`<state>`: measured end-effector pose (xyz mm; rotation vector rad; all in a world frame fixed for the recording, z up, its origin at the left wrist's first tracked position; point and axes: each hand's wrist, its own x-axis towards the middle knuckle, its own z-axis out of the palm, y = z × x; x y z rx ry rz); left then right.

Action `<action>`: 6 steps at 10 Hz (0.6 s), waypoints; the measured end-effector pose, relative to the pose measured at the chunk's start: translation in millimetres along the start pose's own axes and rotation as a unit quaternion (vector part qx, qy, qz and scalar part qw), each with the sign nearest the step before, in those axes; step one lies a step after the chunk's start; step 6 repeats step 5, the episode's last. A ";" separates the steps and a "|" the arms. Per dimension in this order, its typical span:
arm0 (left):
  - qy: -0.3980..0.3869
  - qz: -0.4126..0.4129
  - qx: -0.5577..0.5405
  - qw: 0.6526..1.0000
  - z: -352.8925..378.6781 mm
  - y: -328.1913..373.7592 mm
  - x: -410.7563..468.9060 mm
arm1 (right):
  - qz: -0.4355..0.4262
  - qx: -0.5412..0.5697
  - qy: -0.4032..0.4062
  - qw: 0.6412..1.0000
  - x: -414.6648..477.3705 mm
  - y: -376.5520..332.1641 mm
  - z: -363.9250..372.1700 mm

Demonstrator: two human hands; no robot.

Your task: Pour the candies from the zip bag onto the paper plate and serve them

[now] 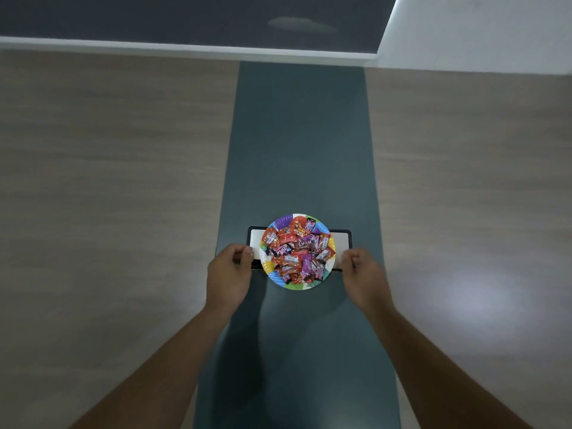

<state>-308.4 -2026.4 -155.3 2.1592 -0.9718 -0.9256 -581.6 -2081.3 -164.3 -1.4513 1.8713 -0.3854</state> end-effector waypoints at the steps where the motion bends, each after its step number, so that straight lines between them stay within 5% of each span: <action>1: 0.043 0.114 0.091 0.988 -1.9 -19.4 -32.1 | -0.090 -0.068 0.037 0.993 -27.8 23.2 4.7; 3: -0.040 0.172 0.183 0.967 6.8 -76.5 -85.6 | -0.157 -0.248 -0.002 0.956 -82.5 66.4 32.1; 6: -0.037 0.240 0.306 0.921 20.1 -96.8 -95.8 | -0.168 -0.317 0.061 0.932 -89.7 71.5 49.8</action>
